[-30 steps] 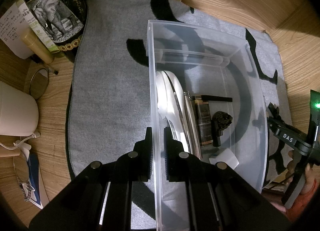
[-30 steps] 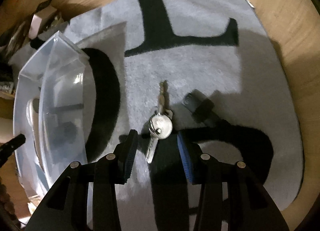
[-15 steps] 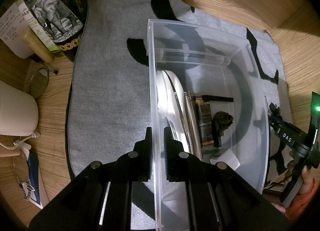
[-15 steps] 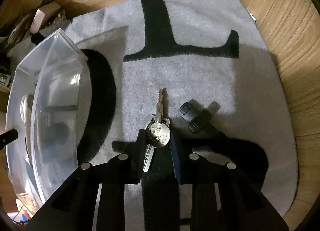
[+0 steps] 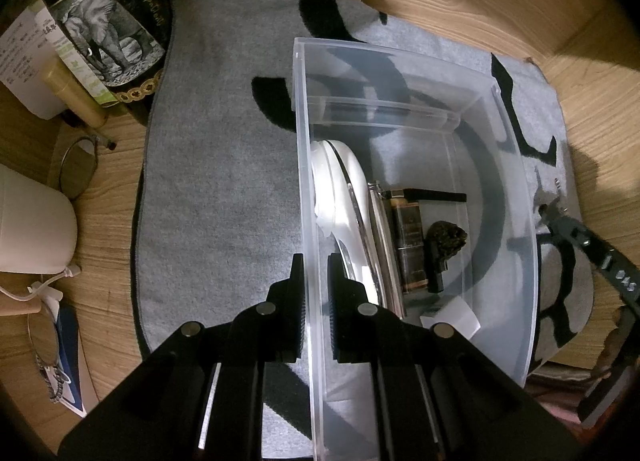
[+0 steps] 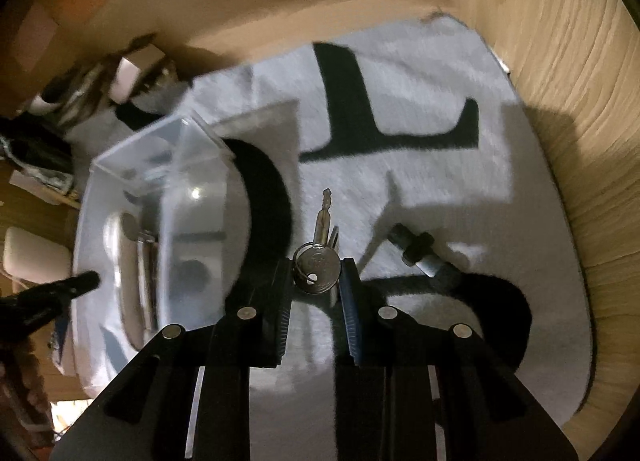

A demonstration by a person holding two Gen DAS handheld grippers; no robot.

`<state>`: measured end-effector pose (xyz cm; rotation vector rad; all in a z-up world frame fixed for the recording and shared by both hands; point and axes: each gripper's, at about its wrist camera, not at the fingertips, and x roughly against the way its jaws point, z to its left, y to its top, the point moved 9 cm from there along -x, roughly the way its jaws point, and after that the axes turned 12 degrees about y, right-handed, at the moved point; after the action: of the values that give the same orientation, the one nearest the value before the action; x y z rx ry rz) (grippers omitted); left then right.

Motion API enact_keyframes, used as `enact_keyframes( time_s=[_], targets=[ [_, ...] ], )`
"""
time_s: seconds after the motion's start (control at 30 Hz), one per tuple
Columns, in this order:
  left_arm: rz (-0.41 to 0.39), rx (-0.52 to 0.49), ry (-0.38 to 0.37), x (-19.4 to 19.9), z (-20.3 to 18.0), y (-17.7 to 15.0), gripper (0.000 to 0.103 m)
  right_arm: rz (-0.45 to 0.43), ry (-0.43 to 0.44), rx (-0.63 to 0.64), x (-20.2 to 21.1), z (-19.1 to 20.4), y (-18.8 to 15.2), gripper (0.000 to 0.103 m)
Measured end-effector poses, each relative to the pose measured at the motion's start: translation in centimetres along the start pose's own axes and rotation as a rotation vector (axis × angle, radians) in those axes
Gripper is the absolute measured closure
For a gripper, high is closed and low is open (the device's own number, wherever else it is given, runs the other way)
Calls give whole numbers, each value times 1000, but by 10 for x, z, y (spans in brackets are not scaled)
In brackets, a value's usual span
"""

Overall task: Organize rigid objects
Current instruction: 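Grasp the silver key ring with the right tool, then carry the keys into the clear box and release them with the right tool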

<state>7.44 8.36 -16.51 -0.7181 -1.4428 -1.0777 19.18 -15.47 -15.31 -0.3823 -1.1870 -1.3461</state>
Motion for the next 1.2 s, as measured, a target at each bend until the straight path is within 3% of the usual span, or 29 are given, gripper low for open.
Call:
enact_keyframes(
  time_s=[0.33,0.6,0.83,1.1,1.17,1.2],
  targets=[
    [1,-8,-8,0,-1,1,96,-81,81,88,25,62,19,81],
    [2,-7,-13,2,-2,0,96,-83,145,191,26,112,24,81],
    [3,-1,-15,2,-3,0,96,-3,186,257,6,140,8,81],
    [3,3,-13,2,-3,1,96,109,154,288,-33,141,-17,82],
    [3,4,-14,3,-3,1,96,137,138,301,-41,139,-22,93],
    [3,4,-13,3,-4,1,96,150,131,304,-44,139,-24,93]
  ],
)
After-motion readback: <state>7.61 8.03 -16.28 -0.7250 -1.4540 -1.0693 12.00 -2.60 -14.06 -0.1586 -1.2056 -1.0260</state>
